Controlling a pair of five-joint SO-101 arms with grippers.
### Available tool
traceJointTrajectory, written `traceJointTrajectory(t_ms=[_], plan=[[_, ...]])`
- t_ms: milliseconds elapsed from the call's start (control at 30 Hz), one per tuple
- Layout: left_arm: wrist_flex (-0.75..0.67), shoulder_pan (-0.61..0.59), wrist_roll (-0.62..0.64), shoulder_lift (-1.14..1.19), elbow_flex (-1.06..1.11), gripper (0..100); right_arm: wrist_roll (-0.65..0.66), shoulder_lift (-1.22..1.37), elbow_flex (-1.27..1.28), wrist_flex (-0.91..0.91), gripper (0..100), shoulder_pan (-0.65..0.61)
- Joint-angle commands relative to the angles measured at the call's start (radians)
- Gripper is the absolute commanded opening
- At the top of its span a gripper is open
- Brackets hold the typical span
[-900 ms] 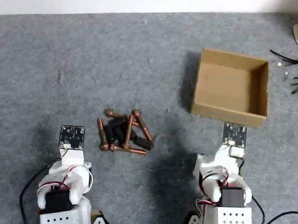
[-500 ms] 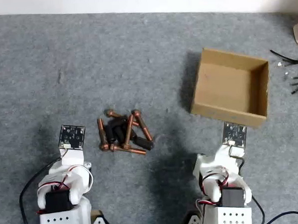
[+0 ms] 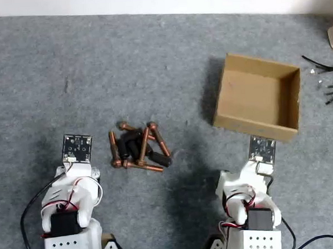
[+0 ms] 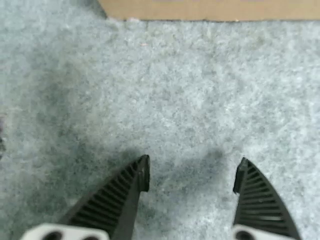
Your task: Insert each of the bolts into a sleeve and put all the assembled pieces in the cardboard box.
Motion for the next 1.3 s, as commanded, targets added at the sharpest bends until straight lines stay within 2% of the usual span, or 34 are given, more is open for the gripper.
traceJointTrajectory(t_ms=[0,167,300,467,600,700,833,867,1067,1267], plan=[[0.055,-0.021,-0.115,-0.016,-0.145,1,0.009,-0.002,0.145,-0.058,25.6,-0.002],[0.115,0.019,-0.112,-0.016,-0.334,1,0.009,-0.002,0.145,-0.084,25.6,-0.001],[0.114,0.12,-0.112,-0.016,-0.403,1,0.009,-0.002,0.145,-0.088,25.6,-0.001],[0.035,0.246,-0.11,-0.013,-0.409,1,0.005,-0.002,0.145,-0.111,25.6,-0.008],[-0.041,0.269,-0.109,0.019,-0.389,1,0.008,0.007,0.145,-0.133,25.6,-0.002],[-0.138,0.272,-0.058,0.15,-0.354,1,0.031,0.007,0.143,-0.133,25.6,0.002],[-0.265,0.321,0.009,0.392,-0.357,1,0.338,-0.001,0.143,-0.133,25.6,0.087],[-0.287,0.341,0.014,0.45,-0.367,1,0.381,-0.002,0.143,-0.133,25.6,0.096],[-0.359,0.381,0.126,0.716,-0.415,1,0.354,-0.002,0.143,-0.136,25.6,0.102],[-0.47,0.38,0.132,0.88,-0.392,1,0.353,0.007,0.064,-0.14,25.6,0.091]])
